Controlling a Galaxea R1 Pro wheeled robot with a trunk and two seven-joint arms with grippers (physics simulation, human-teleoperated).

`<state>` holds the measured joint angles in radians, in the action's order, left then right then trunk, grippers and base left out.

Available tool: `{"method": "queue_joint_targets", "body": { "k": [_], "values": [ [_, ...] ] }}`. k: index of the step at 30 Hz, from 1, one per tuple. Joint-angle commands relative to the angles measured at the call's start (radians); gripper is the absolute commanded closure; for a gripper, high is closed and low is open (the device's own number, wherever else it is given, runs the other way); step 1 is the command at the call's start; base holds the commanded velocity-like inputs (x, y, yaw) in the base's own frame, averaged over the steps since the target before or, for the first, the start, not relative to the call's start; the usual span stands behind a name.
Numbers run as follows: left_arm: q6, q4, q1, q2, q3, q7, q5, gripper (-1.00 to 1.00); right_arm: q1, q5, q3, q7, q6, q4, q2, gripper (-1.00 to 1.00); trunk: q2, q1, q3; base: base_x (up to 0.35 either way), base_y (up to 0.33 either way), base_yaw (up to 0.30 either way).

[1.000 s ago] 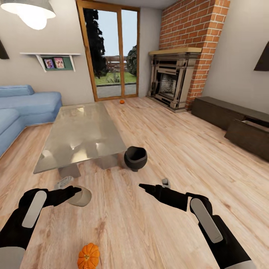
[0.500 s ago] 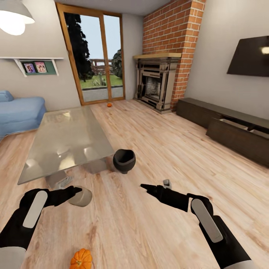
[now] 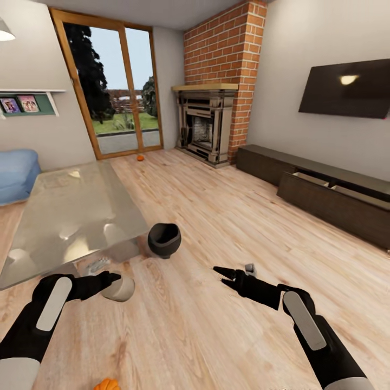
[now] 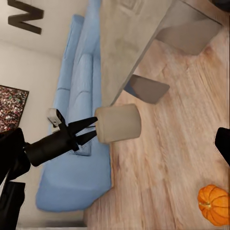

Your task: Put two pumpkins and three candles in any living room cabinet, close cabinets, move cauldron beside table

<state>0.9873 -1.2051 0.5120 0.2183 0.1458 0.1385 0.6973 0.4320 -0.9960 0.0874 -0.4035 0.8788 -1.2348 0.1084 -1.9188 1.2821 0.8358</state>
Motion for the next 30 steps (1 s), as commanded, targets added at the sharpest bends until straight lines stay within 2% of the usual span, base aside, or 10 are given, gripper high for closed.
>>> {"method": "queue_joint_targets", "body": {
  "k": [1,4,12,21,25,30],
  "values": [
    [0.004,-0.001,0.0,0.0,-0.001,0.01,0.014,1.0,0.001,0.004,-0.002,-0.006,0.002,0.011,0.0,-1.0,0.007,-0.004,-0.003,0.0,0.0,-0.228],
    [0.004,0.0,0.0,0.0,-0.01,0.01,0.013,1.0,0.001,0.004,-0.011,-0.019,0.002,0.021,0.0,-1.0,0.028,-0.016,-0.016,0.0,0.0,-0.228],
    [0.002,0.003,0.0,-0.002,-0.043,0.011,0.011,1.0,0.001,0.005,-0.075,-0.033,0.002,0.07,0.0,-1.0,0.084,-0.046,-0.05,0.0,0.0,-0.228],
    [-0.001,0.053,0.001,-0.008,-0.081,0.014,0.007,1.0,0.001,0.005,-0.082,-0.033,0.002,0.098,0.0,-1.0,0.147,-0.081,-0.088,0.0,0.0,-0.228],
    [-0.003,0.068,0.002,-0.009,-0.129,0.016,0.008,1.0,0.001,0.005,-0.083,-0.033,0.002,0.107,0.0,-1.0,0.175,-0.096,-0.105,0.0,0.0,-0.228],
    [-0.004,0.101,0.002,-0.018,-0.149,0.016,0.004,1.0,0.001,0.005,-0.083,-0.032,0.002,0.109,0.0,-1.0,0.21,-0.115,-0.126,0.0,0.0,-0.228]
  ]
}}
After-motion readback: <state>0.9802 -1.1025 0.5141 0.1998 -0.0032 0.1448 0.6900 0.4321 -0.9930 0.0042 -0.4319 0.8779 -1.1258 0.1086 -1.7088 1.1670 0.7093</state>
